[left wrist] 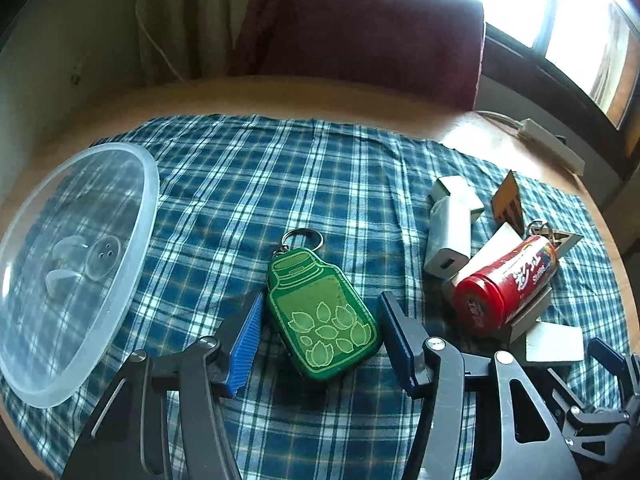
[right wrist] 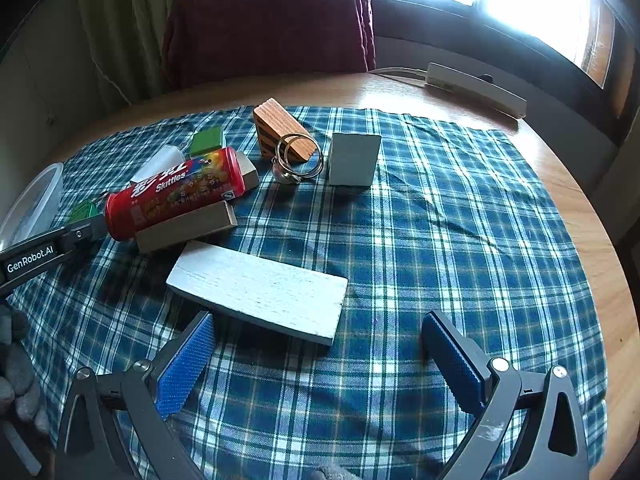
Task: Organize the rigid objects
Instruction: 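Lower the left gripper onto the green jar-shaped case and grasp it, then lift the green case with the left gripper while the right gripper grasps the white wooden block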
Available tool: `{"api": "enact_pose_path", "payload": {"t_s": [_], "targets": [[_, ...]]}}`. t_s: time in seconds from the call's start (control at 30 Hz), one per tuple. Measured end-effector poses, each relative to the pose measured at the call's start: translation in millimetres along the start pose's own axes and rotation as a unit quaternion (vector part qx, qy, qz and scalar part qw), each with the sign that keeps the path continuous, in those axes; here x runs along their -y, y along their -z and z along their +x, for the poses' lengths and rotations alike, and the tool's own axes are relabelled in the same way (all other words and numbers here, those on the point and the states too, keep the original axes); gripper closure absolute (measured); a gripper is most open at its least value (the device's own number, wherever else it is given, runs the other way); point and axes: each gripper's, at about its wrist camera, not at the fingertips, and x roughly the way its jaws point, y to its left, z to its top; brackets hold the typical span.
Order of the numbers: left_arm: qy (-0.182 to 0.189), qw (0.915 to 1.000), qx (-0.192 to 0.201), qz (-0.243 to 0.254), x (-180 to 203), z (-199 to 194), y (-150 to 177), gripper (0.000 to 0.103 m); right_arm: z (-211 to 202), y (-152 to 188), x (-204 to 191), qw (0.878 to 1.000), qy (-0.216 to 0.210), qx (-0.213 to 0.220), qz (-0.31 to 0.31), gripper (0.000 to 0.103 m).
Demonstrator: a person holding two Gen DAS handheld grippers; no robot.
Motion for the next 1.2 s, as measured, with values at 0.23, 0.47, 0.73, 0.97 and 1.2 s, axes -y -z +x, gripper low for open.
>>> {"api": "enact_pose_path", "payload": {"t_s": [0.23,0.47,0.73,0.97,1.2], "targets": [[0.005,0.9989,0.045,0.012,0.5,-14.7,13.7,0.046,-8.4,1.9,4.3,0.999,-0.035,0.007,0.012,0.000],[0.003,0.9969,0.079,0.005,0.3,-35.0,24.6,0.046,-16.2,-6.0,4.3,0.998,-0.065,0.002,0.021,0.000],[0.011,0.9953,0.095,-0.013,-10.2,-44.8,20.4,0.046,-2.7,-23.5,-23.0,0.998,-0.045,-0.022,0.028,0.000],[0.020,0.9936,0.108,-0.026,-24.3,-57.8,22.0,0.046,12.7,-33.9,-47.9,1.000,0.007,-0.015,0.022,0.004],[0.019,0.9927,0.117,-0.020,-18.0,-64.3,20.2,0.046,16.8,-26.3,-62.9,1.000,0.027,-0.001,0.014,0.007]]}}
